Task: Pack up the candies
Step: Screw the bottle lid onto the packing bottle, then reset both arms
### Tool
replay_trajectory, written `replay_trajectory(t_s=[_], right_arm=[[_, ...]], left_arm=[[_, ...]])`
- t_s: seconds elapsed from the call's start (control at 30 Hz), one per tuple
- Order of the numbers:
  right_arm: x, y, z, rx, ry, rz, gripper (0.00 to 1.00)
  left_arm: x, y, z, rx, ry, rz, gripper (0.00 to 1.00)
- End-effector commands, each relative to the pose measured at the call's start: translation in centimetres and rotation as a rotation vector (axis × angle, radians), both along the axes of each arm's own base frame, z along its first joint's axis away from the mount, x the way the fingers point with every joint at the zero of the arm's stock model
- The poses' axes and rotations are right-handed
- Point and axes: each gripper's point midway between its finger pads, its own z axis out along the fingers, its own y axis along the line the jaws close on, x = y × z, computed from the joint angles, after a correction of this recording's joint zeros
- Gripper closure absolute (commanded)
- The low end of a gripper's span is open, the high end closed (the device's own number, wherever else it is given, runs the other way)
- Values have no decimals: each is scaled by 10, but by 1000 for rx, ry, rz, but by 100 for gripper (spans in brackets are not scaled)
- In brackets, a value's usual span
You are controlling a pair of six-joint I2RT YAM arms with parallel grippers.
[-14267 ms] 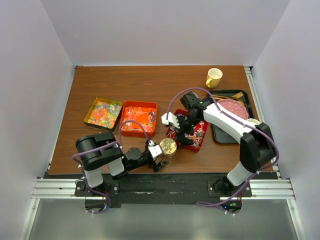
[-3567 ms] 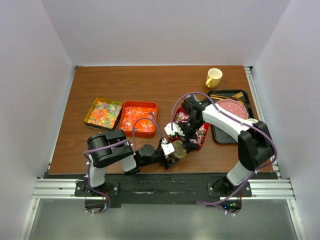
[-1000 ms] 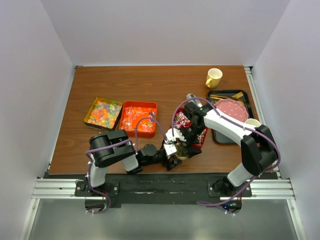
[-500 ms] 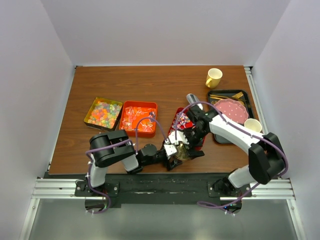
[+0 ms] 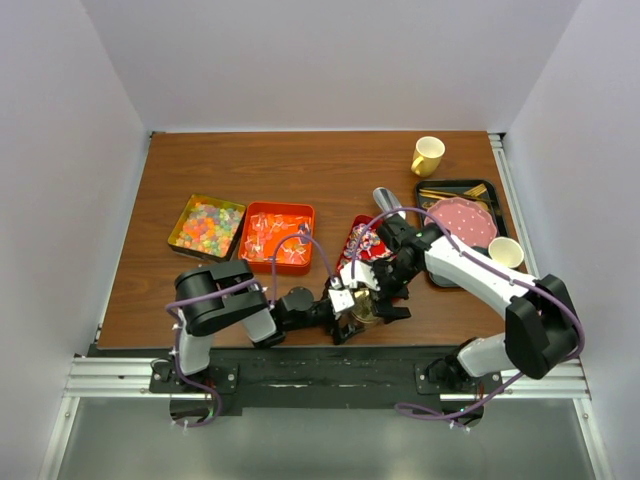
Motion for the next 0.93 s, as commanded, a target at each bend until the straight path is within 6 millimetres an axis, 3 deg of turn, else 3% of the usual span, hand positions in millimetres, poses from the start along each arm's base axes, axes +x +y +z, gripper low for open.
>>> replay_trajectory(t_s=[0.0, 0.07, 0.1, 0.17, 0.2, 0.23, 0.3, 0.33, 0.4, 0.43, 0.47, 0.53, 0.63, 0.67, 0.73, 0.77, 0.9], right_arm=[[9, 9, 17, 3, 8, -94, 1], [14, 13, 24, 13, -1, -99, 1], [20, 18, 34, 32, -20, -102, 1], [27, 23, 44, 48, -39, -125, 1], [36, 25, 52, 57, -69, -146, 1], [48, 31, 58, 79, -112, -176, 1], [79, 33, 69, 79, -171, -436, 1], [118, 26, 79, 72, -315, -599, 1], [141, 17, 92, 75, -328, -797, 1], [154, 5, 97, 51, -371, -886, 1], [159, 0, 101, 69, -360, -978, 1], [177, -29, 114, 64, -442, -1133, 1], [187, -59, 126, 52, -533, -1337, 1], [187, -71, 130, 29, -581, -1367, 1], [181, -86, 137, 30, -627, -1394, 1], [177, -89, 138, 25, -633, -1380, 1], [157, -103, 139, 44, -590, -1394, 1]], left_arm=[[-27, 62, -60, 281, 130, 19, 0], [-29, 64, -50, 269, 114, 4, 0], [-26, 59, -31, 226, 91, 9, 0], [-27, 65, -24, 242, 85, 10, 0], [-22, 62, -3, 193, 60, 19, 0], [-22, 67, -1, 199, 79, 35, 0], [-6, 68, 30, 129, 70, 87, 0], [-1, 75, 31, 138, 108, 129, 0], [25, 80, 66, 69, 88, 221, 0], [33, 87, 69, 77, 102, 273, 0], [44, 87, 86, 54, 82, 302, 0], [60, 100, 103, 64, 33, 370, 0], [82, 114, 130, 47, 3, 420, 0], [100, 126, 144, 38, -29, 460, 0], [115, 139, 156, 42, -40, 506, 0], [131, 151, 173, 22, -63, 554, 0], [158, 176, 213, 8, -153, 613, 0]])
